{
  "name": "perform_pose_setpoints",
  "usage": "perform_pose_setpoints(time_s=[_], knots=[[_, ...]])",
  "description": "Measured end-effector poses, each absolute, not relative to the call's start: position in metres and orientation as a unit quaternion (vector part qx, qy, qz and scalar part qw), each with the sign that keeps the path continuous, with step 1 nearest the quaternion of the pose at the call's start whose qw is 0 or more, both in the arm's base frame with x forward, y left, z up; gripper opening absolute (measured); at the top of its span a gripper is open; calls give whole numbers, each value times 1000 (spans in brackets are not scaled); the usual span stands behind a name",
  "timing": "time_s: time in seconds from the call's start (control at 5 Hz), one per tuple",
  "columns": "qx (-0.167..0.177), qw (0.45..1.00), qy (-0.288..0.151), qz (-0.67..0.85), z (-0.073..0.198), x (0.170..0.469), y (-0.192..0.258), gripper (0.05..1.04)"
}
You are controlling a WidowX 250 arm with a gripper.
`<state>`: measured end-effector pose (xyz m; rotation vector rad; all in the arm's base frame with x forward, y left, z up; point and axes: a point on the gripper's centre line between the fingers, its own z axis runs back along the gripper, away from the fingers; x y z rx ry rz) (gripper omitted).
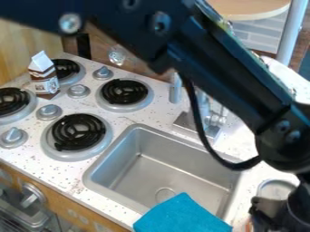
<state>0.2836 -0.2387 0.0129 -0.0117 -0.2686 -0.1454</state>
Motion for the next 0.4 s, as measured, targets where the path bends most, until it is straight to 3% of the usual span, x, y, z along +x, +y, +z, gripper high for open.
perform_pose_setpoints(time_s=[0.4], knots=[[2, 989, -140, -49, 13, 312, -232, 997]])
